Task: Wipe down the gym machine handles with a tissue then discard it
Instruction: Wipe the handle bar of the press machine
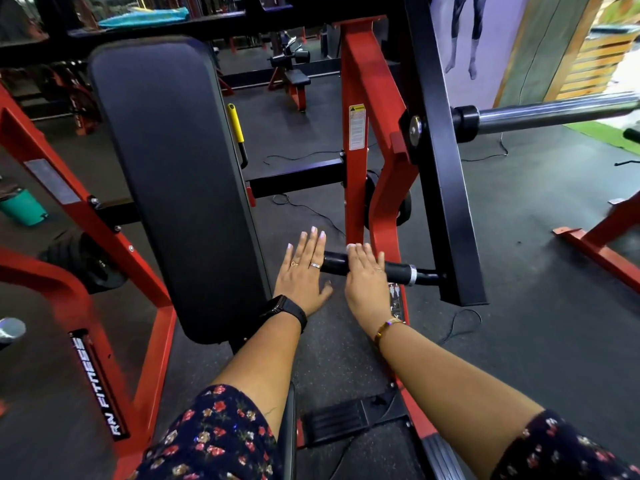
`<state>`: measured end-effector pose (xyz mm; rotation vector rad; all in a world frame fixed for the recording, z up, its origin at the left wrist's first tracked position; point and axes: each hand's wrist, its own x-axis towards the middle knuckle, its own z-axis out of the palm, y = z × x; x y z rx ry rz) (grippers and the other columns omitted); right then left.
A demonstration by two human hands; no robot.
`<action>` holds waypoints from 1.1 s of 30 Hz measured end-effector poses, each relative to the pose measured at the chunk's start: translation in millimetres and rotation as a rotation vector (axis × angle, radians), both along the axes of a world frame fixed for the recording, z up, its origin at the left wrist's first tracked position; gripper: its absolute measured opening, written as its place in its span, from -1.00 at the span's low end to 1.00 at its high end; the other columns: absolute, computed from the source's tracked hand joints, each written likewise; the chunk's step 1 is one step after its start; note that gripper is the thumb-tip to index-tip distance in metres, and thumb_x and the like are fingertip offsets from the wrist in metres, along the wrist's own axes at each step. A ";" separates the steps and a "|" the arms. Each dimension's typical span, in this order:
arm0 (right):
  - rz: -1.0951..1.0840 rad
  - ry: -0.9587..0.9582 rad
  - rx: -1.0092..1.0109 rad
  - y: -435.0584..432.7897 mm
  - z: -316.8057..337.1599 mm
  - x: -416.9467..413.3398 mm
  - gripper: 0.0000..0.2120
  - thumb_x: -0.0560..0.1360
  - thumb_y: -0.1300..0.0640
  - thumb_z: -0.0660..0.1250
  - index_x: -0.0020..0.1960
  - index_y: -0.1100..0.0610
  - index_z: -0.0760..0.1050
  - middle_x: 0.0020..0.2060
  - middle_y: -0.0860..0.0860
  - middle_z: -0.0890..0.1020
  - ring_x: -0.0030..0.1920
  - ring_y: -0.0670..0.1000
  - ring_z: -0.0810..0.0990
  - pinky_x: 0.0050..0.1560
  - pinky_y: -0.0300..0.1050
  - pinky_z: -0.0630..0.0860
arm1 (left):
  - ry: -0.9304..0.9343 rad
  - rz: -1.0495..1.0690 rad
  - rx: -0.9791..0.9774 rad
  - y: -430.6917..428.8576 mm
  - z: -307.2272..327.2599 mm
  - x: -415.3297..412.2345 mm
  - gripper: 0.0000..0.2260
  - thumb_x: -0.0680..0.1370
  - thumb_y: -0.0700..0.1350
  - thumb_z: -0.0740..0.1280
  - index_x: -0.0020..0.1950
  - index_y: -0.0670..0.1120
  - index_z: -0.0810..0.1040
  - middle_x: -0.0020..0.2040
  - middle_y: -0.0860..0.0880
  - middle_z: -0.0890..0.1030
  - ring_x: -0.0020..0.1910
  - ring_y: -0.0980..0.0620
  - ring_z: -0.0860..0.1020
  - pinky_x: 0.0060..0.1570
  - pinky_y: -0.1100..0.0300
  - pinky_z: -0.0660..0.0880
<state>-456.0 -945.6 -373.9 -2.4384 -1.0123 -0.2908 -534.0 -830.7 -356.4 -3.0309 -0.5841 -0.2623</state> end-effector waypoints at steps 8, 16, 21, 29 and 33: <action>0.157 -0.147 0.013 -42.5 -36.7 3.4 -0.34 0.42 0.44 0.10 0.52 0.24 0.14 0.48 0.17 0.26 0.49 0.13 0.19 0.52 -0.04 -0.15 | -0.132 0.017 -0.012 -2.7 -12.0 2.1 -0.28 0.47 0.24 -0.11 0.54 -0.02 -0.27 0.55 0.01 -0.27 0.52 0.07 -0.29 0.48 0.09 -0.34; -0.105 0.071 0.096 -28.1 -13.0 11.2 -0.53 0.51 0.34 0.11 0.41 0.33 0.32 0.38 0.21 0.41 0.45 0.22 0.28 0.46 0.12 -0.05 | -0.158 0.053 0.022 -3.4 -19.9 4.7 -0.24 0.47 0.26 -0.09 0.56 -0.02 -0.27 0.57 -0.03 -0.24 0.52 0.06 -0.31 0.50 0.04 -0.29; 0.140 -0.029 0.063 -22.5 -11.2 6.1 -0.47 0.56 0.32 0.11 0.52 0.26 0.13 0.49 0.16 0.23 0.52 0.13 0.12 0.50 0.05 -0.12 | -0.197 0.018 0.060 0.1 -23.9 5.8 -0.22 0.49 0.19 0.19 0.58 -0.03 -0.10 0.58 -0.05 -0.09 0.54 0.05 -0.23 0.50 0.00 -0.20; -0.103 -0.063 0.056 -74.9 -45.7 23.9 -0.37 0.41 0.45 0.32 0.45 0.33 0.27 0.39 0.23 0.40 0.42 0.23 0.32 0.47 0.14 0.06 | -0.196 -0.031 0.102 -8.3 -30.0 4.4 -0.27 0.47 0.19 0.09 0.58 -0.06 0.02 0.58 -0.07 0.02 0.55 -0.05 -0.27 0.50 0.01 -0.14; -0.140 0.052 0.060 -47.6 -22.3 27.6 -0.48 0.51 0.40 0.18 0.47 0.33 0.22 0.44 0.23 0.32 0.50 0.22 0.17 0.44 0.06 -0.19 | -0.201 0.007 0.081 -10.9 -30.9 6.9 -0.24 0.48 0.17 0.17 0.58 -0.07 -0.05 0.57 -0.08 -0.05 0.54 -0.03 -0.31 0.50 0.01 -0.17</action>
